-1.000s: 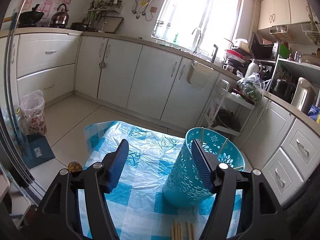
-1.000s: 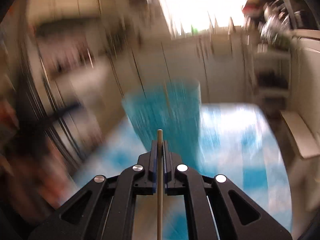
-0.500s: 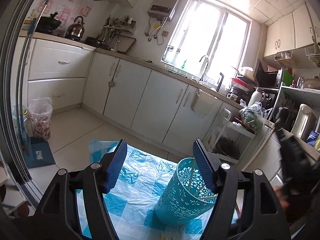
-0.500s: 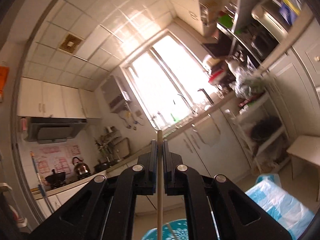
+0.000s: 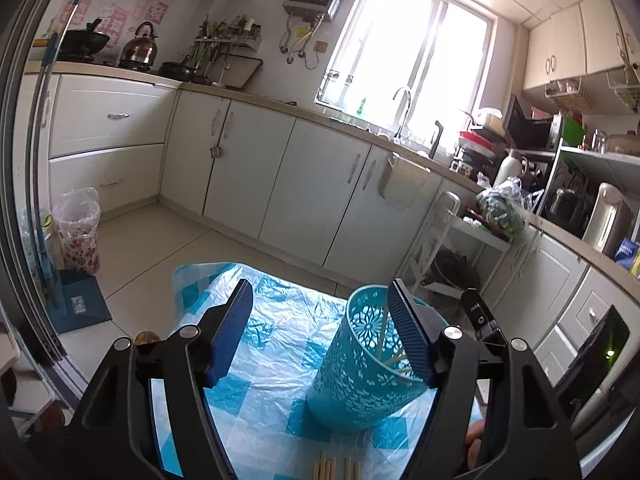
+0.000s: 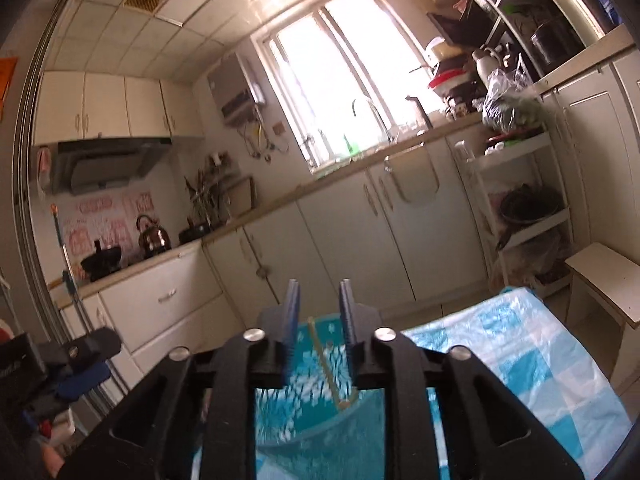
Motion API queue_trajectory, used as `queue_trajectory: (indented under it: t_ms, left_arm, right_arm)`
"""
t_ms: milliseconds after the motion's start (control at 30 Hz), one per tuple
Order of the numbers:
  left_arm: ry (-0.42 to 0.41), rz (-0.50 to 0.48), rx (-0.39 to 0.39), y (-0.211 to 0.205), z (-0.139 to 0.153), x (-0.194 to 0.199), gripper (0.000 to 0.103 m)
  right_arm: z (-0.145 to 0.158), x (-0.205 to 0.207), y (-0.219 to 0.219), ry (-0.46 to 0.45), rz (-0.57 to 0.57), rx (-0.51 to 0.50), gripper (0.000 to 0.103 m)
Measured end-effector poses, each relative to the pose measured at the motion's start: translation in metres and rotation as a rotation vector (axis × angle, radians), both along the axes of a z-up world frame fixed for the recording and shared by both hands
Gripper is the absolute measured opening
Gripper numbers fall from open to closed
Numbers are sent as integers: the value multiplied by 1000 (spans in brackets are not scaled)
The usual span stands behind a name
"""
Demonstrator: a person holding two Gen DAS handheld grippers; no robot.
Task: Organize utensils
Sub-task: 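Lift the right tool's chopstick over the basket and open to drop it, then bring both tools back down to the remaining chopsticks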
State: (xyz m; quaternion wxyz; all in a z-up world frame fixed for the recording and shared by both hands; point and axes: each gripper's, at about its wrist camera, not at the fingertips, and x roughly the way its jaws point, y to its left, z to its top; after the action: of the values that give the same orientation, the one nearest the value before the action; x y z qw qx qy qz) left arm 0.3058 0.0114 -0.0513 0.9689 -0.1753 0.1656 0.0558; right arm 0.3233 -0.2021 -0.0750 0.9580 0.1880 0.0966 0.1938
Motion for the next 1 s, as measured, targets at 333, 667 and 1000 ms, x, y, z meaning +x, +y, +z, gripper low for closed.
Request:
queue_trajectory:
  t_ms: [333,667,1000]
  left_arm:
    - [76,-14,31,-3,-12,-15,76]
    - [147,-33,58,-9,-27,-26,80]
    - [177,-44,88,-18,-34,-32,83]
  right_arm:
    - [-20,-43,-3,163,72,-142,45]
    - [-71,-70,9,412,157,-293,46]
    - [-85,-71,13,446,153,-343,46]
